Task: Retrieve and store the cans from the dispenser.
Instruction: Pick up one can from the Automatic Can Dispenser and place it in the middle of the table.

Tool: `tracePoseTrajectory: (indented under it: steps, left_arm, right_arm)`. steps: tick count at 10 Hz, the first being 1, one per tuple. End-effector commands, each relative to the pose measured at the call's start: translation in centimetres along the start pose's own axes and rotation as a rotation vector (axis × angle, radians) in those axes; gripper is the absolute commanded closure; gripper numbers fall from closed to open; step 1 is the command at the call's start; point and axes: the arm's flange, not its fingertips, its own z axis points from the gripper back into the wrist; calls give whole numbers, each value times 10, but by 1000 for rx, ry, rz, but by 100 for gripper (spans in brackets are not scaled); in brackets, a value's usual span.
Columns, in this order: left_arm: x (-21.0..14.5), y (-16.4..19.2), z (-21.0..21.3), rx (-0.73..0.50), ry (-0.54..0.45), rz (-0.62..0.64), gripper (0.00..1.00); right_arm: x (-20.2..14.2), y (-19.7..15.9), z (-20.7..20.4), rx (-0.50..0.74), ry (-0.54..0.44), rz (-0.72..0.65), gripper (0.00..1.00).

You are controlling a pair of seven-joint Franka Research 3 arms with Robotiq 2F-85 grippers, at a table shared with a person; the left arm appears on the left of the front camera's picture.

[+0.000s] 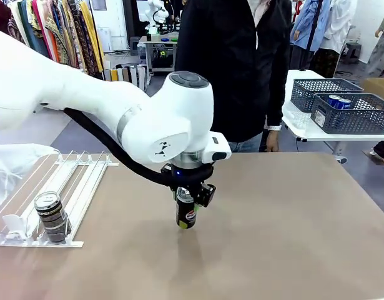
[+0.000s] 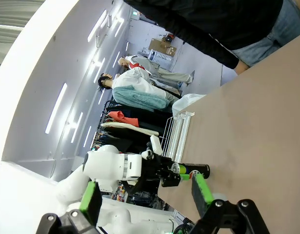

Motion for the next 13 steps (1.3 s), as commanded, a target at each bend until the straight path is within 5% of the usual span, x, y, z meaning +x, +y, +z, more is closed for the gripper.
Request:
tracePoseTrajectory:
  steps: [1, 3, 4, 5, 6, 11, 13]
  left_arm:
    - [14, 4, 10, -16, -14, 18, 100]
    - [16, 8, 10, -25, -12, 20, 100]
    - [15, 9, 10, -29, -3, 26, 79]
    - [15, 9, 10, -32, -2, 24, 24]
    - [16, 9, 10, -36, -1, 25, 0]
    - [14, 17, 17, -42, -15, 55, 0]
    - [0, 36, 56, -45, -77, 108, 0]
  right_arm:
    - [2, 4, -1, 14, -8, -1, 0]
    - [2, 4, -1, 14, -8, -1, 0]
    - [2, 4, -1, 14, -8, -1, 0]
    - [2, 4, -1, 14, -8, -1, 0]
    - [2, 4, -1, 14, -8, -1, 0]
    - [2, 4, -1, 14, -8, -1, 0]
    - [2, 4, -1, 14, -8, -1, 0]
